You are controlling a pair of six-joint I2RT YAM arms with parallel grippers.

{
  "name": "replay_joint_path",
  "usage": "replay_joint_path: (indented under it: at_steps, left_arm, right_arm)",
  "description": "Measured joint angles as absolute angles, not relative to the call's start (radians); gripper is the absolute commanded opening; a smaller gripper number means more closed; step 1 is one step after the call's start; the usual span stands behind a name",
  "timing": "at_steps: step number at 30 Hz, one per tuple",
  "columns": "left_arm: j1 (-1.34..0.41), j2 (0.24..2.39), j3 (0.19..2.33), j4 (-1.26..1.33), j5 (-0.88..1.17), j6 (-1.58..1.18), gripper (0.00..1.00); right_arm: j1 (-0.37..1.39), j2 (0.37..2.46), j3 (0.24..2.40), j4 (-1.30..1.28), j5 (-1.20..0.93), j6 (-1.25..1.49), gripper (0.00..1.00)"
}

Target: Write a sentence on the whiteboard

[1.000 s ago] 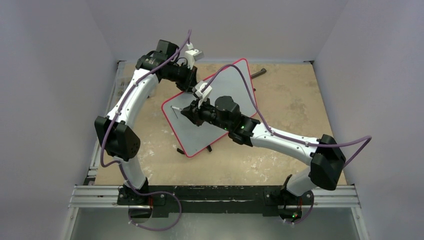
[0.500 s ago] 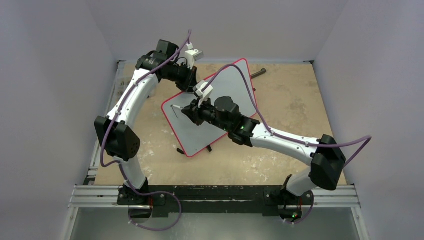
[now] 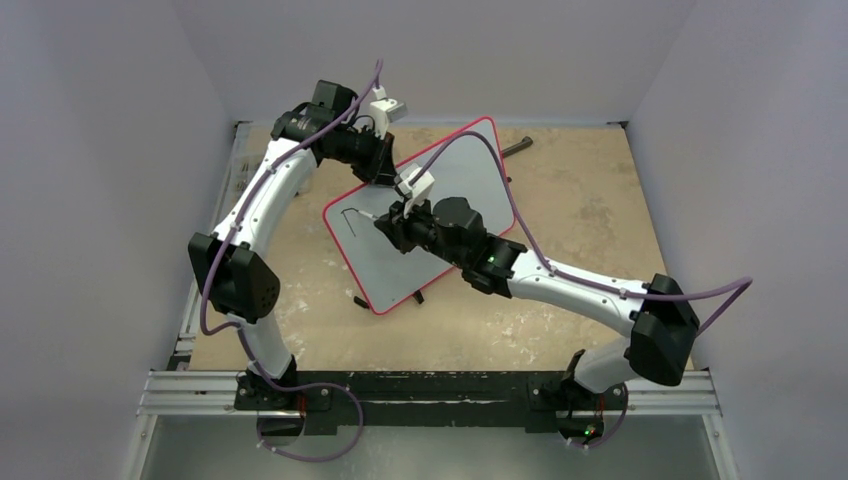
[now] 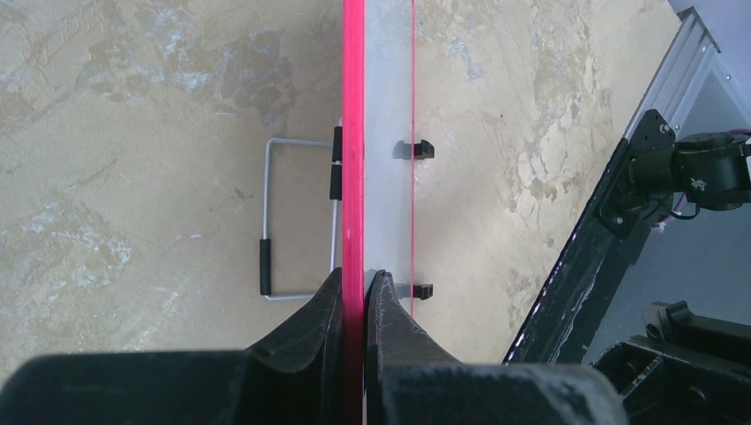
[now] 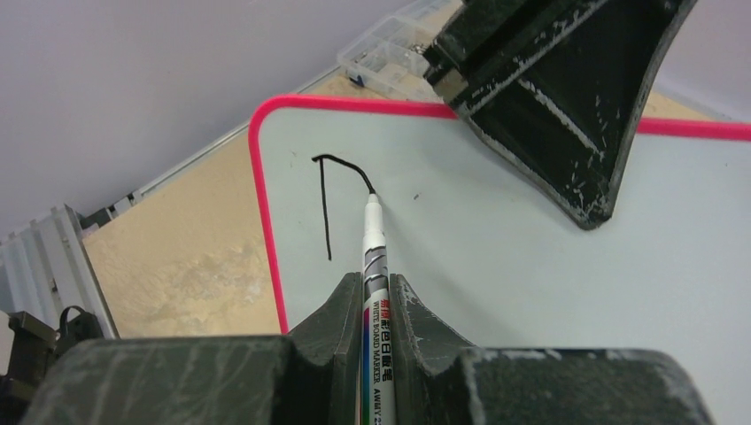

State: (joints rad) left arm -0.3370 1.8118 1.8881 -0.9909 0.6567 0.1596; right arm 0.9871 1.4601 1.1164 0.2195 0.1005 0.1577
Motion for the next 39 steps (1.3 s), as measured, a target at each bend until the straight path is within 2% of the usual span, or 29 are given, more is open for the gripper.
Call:
replay_joint_path:
  at_steps: [39]
  left_arm:
    - [-0.353,1.769,1.841,-0.950,0.625,0.139,0.00]
  right_arm:
    - [0.981,1.442,1.026,0.126,-0.060,0.137,0.00]
